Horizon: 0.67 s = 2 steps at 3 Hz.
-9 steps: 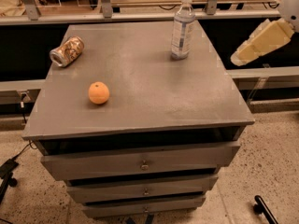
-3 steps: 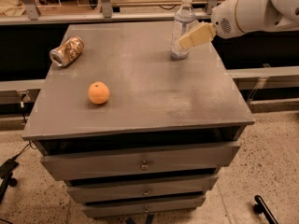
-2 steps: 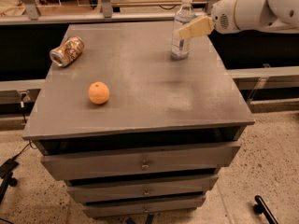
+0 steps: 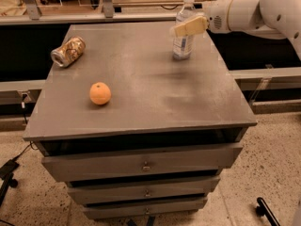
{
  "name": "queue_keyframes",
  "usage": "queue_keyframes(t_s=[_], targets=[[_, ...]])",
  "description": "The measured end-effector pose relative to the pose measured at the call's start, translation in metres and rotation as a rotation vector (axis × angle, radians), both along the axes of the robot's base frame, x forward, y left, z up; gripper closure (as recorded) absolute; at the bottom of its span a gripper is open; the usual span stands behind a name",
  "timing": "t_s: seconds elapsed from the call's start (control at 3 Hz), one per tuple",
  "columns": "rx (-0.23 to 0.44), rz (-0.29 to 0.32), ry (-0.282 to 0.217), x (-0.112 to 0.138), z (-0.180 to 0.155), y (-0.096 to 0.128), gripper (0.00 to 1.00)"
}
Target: Move blue plastic bottle near orange
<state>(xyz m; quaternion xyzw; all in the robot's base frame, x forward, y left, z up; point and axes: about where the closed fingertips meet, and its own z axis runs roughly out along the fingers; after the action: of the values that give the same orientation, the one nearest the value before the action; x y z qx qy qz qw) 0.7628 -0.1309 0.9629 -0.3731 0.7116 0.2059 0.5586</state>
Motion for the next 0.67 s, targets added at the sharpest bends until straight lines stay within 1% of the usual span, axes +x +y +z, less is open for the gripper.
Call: queue_keyframes(t_s=[0.33, 0.67], targets=[[0.011, 0.016, 0.010, -0.0005, -0.0026, 0.0038, 0.00], [0.011, 0.016, 0.010, -0.0005, -0.0026, 0.0038, 0.00]])
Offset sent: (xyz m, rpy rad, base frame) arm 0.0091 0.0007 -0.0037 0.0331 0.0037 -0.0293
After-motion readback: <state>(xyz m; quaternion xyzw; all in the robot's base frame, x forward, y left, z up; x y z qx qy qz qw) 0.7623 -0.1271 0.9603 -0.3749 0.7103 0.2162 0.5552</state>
